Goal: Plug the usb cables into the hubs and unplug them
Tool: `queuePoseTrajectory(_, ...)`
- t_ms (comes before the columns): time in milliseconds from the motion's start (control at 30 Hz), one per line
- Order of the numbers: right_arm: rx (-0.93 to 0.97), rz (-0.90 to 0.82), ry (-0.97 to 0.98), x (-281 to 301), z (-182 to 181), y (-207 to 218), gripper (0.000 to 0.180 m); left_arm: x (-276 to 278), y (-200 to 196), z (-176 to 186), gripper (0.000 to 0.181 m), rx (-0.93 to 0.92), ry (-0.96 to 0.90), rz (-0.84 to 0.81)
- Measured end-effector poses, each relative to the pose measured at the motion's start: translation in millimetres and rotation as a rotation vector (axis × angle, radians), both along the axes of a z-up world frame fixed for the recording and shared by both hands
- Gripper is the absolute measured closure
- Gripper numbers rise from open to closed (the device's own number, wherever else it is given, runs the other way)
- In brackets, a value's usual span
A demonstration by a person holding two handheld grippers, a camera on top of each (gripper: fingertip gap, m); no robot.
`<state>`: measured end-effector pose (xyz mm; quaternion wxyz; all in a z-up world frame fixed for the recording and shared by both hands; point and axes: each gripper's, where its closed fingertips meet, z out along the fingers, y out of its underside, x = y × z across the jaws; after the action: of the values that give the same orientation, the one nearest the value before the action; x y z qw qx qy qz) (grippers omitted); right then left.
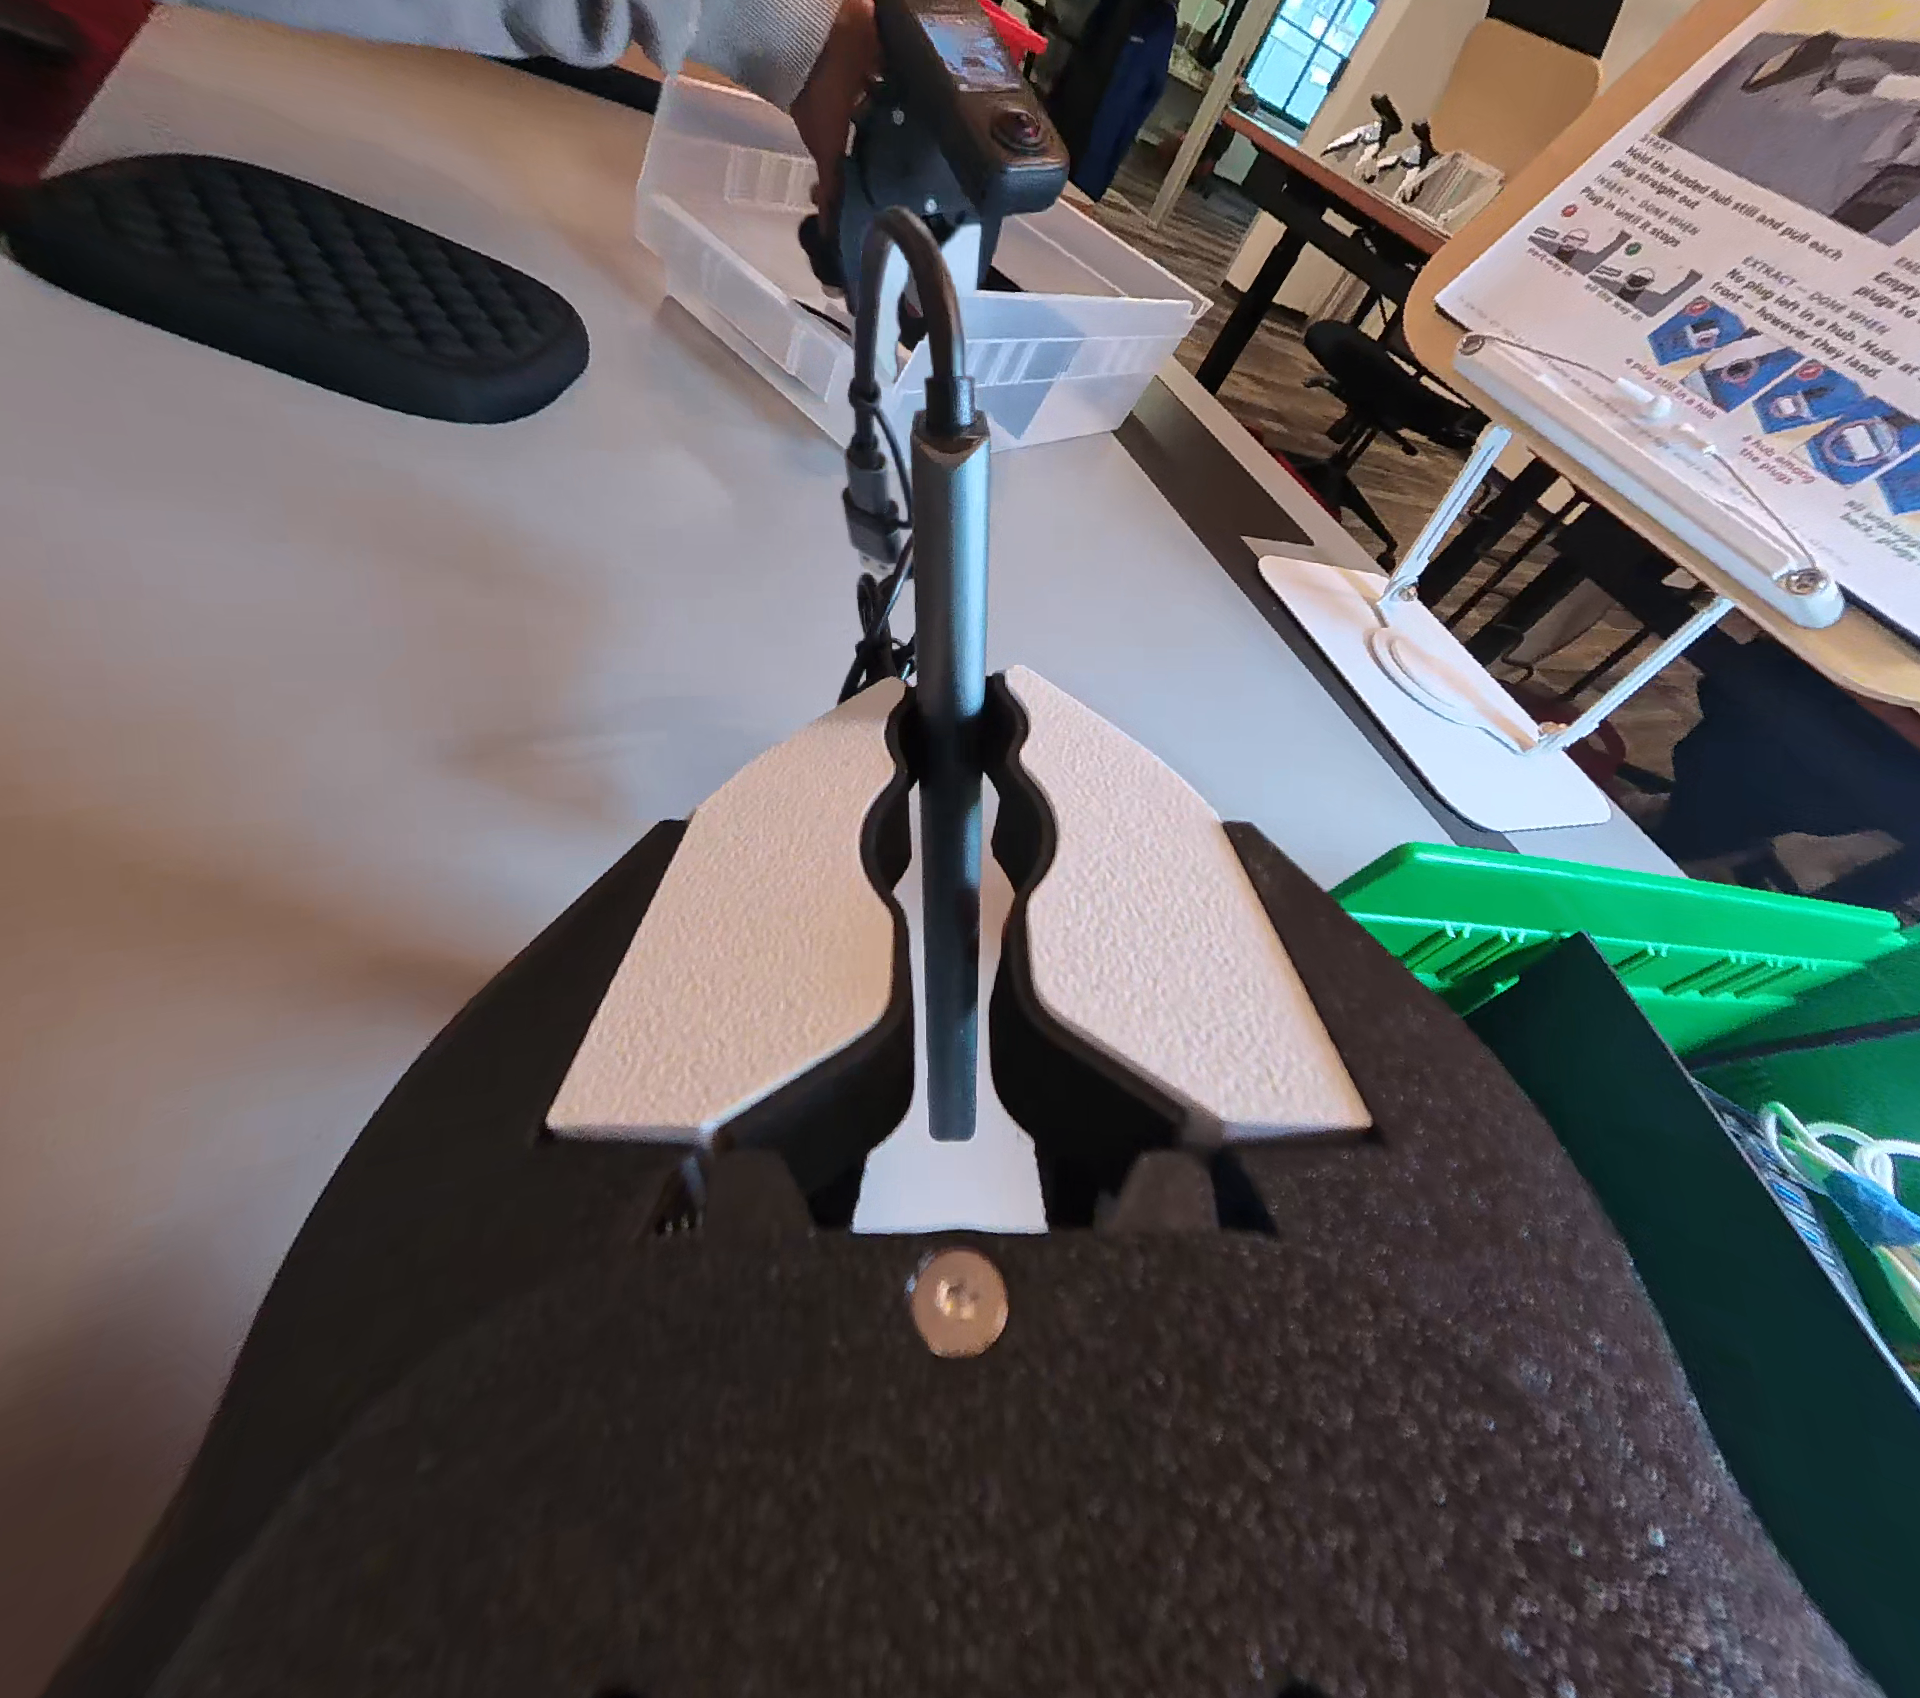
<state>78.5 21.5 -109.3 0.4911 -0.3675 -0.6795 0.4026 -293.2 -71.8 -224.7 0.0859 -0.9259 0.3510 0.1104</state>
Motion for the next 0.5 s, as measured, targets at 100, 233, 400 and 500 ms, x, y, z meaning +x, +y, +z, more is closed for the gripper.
queuePoseTrajectory(100,-0.009,0.013,0.002,0,0,-1,0.169,4,-3,-4,0.174,-0.045,-0.068,0.006)
queuePoseTrajectory(233,-0.012,0.015,0.01,1,0,-1,0.169,2,-3,2,0.175,-0.031,-0.056,0.019)
queuePoseTrajectory(400,-0.042,-0.009,0.06,6,13,7,0.169,19,15,95,0.175,0.268,-0.148,0.052)
queuePoseTrajectory(500,-0.077,-0.025,0.098,9,23,15,0.169,56,26,193,0.175,0.574,-0.26,0.013)
